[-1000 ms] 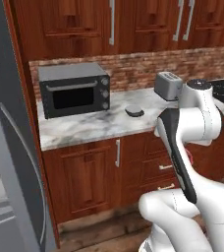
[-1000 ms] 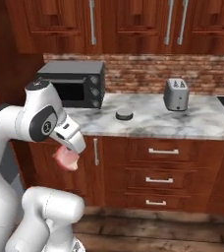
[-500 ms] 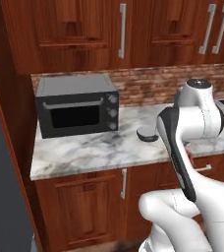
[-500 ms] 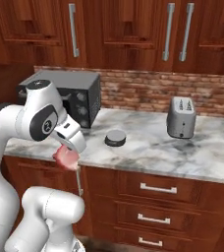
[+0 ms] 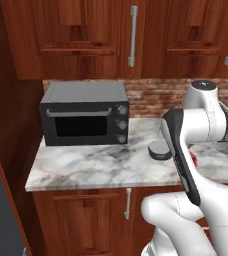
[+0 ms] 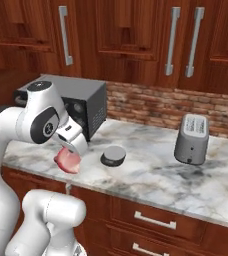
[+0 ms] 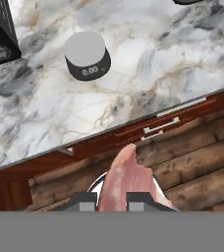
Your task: Take the steak from the fridge and place it on the digital scale on the counter by the fridge. Wait a few seconds for a reading, then move it to the plate on the dining counter.
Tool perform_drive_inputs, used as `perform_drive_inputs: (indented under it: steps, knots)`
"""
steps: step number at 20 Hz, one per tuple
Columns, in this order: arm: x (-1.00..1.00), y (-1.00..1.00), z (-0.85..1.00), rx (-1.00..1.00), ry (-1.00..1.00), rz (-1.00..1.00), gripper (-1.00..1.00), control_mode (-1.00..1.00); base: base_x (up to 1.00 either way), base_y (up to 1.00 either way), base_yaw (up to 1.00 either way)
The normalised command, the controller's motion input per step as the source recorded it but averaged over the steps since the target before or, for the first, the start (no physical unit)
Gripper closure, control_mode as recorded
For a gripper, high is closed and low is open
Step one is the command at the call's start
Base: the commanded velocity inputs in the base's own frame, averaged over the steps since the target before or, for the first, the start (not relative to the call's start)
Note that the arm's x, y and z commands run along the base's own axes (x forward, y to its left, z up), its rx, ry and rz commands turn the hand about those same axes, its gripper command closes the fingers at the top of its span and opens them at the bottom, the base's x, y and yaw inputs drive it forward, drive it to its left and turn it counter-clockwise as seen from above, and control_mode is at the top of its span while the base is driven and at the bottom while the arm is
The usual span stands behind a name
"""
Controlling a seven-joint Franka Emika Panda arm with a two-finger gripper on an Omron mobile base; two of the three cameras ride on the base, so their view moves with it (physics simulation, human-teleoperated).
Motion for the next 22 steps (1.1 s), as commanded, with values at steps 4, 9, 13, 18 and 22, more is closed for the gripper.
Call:
perform_drive_inputs:
  steps: [4, 9, 13, 18, 22]
  knots:
    - [0.00, 0.00, 0.00, 0.00, 0.00, 0.00, 1.00, 1.00, 0.54, -0.42, 0.30]
    - [0.00, -0.07, -0.09, 0.00, 0.00, 0.04, 1.00, -1.00, 0.14, -0.33, 0.19]
    - [-0.02, -0.48, -0.73, -0.07, -0.02, 0.11, 1.00, -1.00, 0.00, 0.00, 0.00]
    - [0.33, -0.53, -0.54, -0.10, -0.13, 0.08, 1.00, -1.00, 0.00, 0.00, 0.00]
    - [0.61, -0.26, -0.11, -0.08, -0.08, 0.09, 1.00, -1.00, 0.00, 0.00, 0.00]
